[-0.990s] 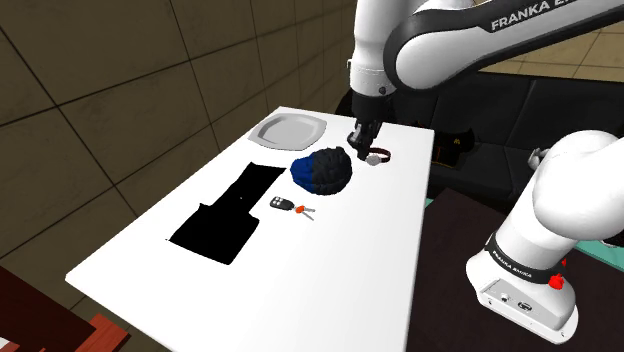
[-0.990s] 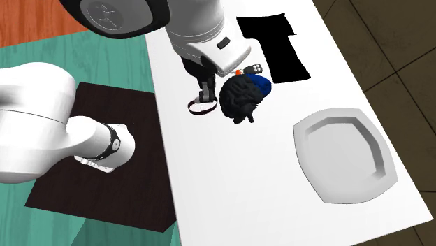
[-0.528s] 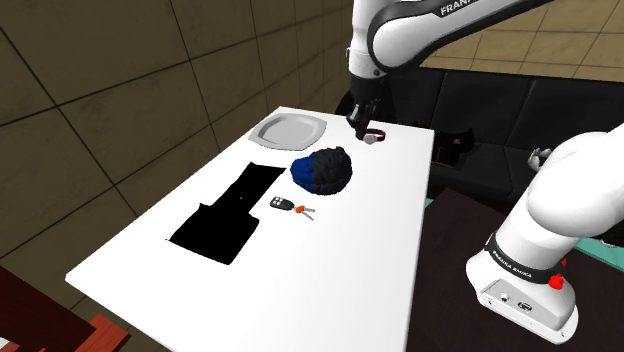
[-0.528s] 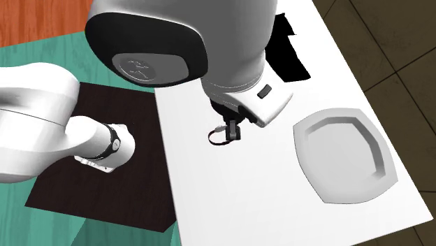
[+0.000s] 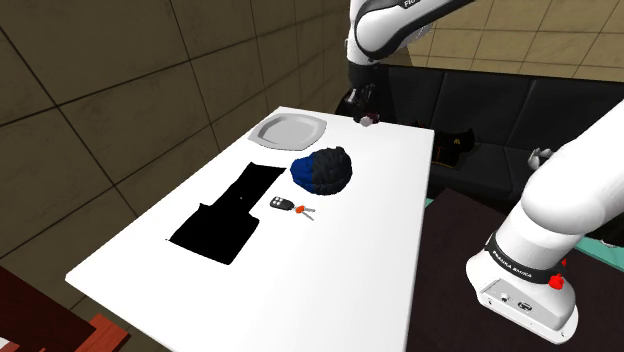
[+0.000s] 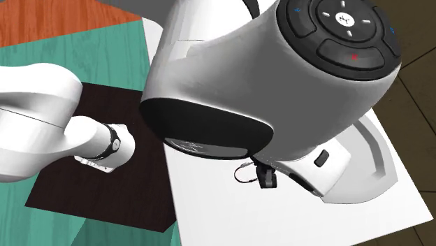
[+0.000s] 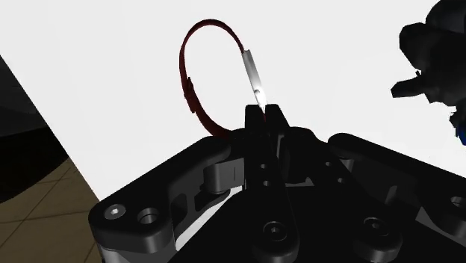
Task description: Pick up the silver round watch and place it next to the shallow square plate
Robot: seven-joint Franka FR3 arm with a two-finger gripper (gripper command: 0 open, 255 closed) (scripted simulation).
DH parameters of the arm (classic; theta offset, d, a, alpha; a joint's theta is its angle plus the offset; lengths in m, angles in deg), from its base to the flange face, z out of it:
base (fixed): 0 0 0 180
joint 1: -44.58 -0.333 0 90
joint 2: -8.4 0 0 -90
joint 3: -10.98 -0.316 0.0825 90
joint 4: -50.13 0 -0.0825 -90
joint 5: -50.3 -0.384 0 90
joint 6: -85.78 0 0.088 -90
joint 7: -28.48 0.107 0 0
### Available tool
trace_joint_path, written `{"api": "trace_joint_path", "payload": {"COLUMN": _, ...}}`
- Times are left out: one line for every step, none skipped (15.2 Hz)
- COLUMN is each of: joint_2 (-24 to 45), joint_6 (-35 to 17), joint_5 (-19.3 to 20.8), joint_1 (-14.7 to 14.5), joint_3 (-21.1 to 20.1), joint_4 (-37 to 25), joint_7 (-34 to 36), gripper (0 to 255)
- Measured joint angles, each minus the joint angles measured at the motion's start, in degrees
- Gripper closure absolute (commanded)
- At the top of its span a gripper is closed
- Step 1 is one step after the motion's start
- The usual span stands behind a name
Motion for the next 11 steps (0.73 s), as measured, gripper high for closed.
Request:
{"api": "trace_joint_path", "payload": {"joint_2": 1.3, "joint_6": 0.3, "joint_5": 0.2, "joint_1": 0.4, "joint_3": 0.5, "joint_4": -1.6, "joint_7": -0.8, "gripper": 255}}
{"api": "trace_joint_path", "payload": {"joint_2": 3.4, "joint_6": 0.1, "joint_5": 0.6, "joint_1": 1.0, "joint_3": 1.2, "joint_4": -3.6, "joint_7": -1.8, "gripper": 255}}
{"api": "trace_joint_path", "payload": {"joint_2": 4.8, "joint_6": 0.1, "joint_5": 0.7, "joint_1": 1.5, "joint_3": 1.9, "joint_4": -5.1, "joint_7": -2.9, "gripper": 255}}
{"api": "trace_joint_path", "payload": {"joint_2": 6.2, "joint_6": -0.3, "joint_5": 0.9, "joint_1": 2.0, "joint_3": 2.5, "joint_4": -6.1, "joint_7": -3.9, "gripper": 255}}
{"api": "trace_joint_path", "payload": {"joint_2": 8.0, "joint_6": 0.0, "joint_5": 1.0, "joint_1": 2.5, "joint_3": 3.0, "joint_4": -8.3, "joint_7": -4.8, "gripper": 255}}
{"api": "trace_joint_path", "payload": {"joint_2": 9.2, "joint_6": 0.2, "joint_5": 1.1, "joint_1": 2.9, "joint_3": 3.5, "joint_4": -9.8, "joint_7": -5.7, "gripper": 255}}
{"api": "trace_joint_path", "payload": {"joint_2": 11.0, "joint_6": 0.7, "joint_5": 1.1, "joint_1": 3.4, "joint_3": 4.1, "joint_4": -12.1, "joint_7": -6.7, "gripper": 255}}
{"api": "trace_joint_path", "payload": {"joint_2": 12.9, "joint_6": 0.7, "joint_5": 1.1, "joint_1": 3.7, "joint_3": 4.5, "joint_4": -14.0, "joint_7": -7.6, "gripper": 255}}
{"api": "trace_joint_path", "payload": {"joint_2": 14.7, "joint_6": 1.2, "joint_5": 1.1, "joint_1": 4.3, "joint_3": 5.1, "joint_4": -16.4, "joint_7": -8.7, "gripper": 255}}
{"api": "trace_joint_path", "payload": {"joint_2": 16.3, "joint_6": 1.1, "joint_5": 1.1, "joint_1": 4.6, "joint_3": 5.4, "joint_4": -17.9, "joint_7": -9.3, "gripper": 255}}
{"api": "trace_joint_path", "payload": {"joint_2": 17.8, "joint_6": 1.4, "joint_5": 1.0, "joint_1": 4.9, "joint_3": 5.7, "joint_4": -19.8, "joint_7": -10.1, "gripper": 255}}
